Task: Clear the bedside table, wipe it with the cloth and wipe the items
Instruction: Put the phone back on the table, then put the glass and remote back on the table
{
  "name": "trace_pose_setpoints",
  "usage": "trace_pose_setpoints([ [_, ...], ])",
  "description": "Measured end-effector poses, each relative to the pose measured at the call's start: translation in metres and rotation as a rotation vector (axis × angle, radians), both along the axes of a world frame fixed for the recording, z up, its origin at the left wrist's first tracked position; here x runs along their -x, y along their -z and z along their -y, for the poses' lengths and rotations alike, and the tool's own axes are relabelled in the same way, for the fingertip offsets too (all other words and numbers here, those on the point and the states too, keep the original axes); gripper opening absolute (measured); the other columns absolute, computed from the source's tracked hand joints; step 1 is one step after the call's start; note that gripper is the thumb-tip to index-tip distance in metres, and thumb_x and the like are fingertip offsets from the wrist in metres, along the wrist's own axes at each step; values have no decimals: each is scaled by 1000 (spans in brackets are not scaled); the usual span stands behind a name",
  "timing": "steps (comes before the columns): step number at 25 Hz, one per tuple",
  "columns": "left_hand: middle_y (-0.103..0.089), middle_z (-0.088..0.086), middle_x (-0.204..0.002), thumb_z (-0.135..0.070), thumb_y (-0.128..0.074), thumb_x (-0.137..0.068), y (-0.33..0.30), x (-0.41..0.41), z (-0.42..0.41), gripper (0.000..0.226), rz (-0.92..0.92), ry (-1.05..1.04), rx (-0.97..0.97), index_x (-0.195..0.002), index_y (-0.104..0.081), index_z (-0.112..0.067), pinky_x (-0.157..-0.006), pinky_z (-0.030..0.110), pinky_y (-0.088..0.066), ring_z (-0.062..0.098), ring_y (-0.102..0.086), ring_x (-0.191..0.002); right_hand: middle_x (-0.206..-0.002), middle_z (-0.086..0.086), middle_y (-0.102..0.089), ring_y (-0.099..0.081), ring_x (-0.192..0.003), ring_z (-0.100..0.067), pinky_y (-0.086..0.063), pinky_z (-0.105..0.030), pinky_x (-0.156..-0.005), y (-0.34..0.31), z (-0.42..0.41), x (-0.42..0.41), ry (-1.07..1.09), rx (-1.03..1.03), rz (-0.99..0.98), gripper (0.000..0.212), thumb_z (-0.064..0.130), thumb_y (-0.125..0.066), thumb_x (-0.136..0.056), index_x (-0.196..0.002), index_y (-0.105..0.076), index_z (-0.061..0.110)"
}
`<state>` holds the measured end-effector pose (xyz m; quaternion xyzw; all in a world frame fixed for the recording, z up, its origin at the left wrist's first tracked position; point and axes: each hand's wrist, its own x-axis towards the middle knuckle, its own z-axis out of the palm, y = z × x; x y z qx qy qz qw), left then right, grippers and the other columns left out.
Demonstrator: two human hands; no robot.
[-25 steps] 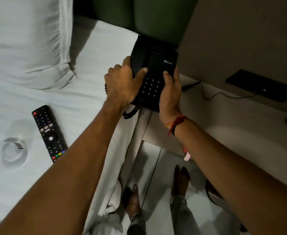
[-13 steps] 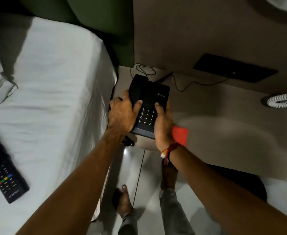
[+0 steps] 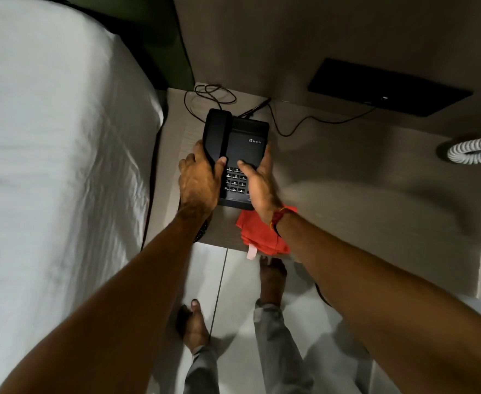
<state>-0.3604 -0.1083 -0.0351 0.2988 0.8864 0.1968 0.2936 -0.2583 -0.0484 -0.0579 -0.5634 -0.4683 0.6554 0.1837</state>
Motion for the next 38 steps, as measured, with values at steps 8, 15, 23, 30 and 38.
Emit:
trace_pose_setpoints([
  [8, -51, 19, -150, -52, -54, -101, 6, 10, 7, 75, 25, 0, -59, -161, -25, -18, -116, 51, -42, 36, -43, -143, -170, -10, -22, -28, -156, -27, -25, -50, -128, 4, -10, -9, -126, 2, 12, 75, 21, -52, -105, -164, -5, 18],
  [15, -43, 17, -157, -54, -52, -101, -30, 32, 54, 75, 8, -35, -152, -162, -24, -20, -120, 50, -39, 35, -41, -147, -174, -2, -7, -12, -158, -12, -15, -32, -129, -43, 8, -6, -143, -326, 132, 68, 36, -40, -109, -164, -5, 17],
  [23, -48, 11, -158, -30, -36, -112, -139, 104, 149, 49, -332, -100, -420, -156, -41, -9, -121, 34, -34, 27, -45, -144, -172, -4, -17, -19, -156, -7, -21, -20, -126, -142, 130, 140, -401, -480, -170, 62, 33, -38, -109, -163, -15, 16],
  [30, -60, 13, -142, -30, -50, -104, -185, 193, 303, 49, -646, -375, -365, -146, -51, -5, -115, 42, -40, 32, -55, -130, -169, -2, -28, -27, -156, -14, -24, -24, -125, -167, 274, 235, -602, -450, -215, 60, 27, -45, -107, -162, -23, 16],
  [38, -56, 10, -140, -61, -71, -80, -153, 212, 439, 87, -530, -701, -155, -146, -45, -11, -106, 46, -49, 31, -57, -125, -168, -8, -30, -34, -153, -22, -37, -26, -121, -136, 363, 256, -794, -599, 0, 90, 24, -72, -93, -162, -17, 11],
])
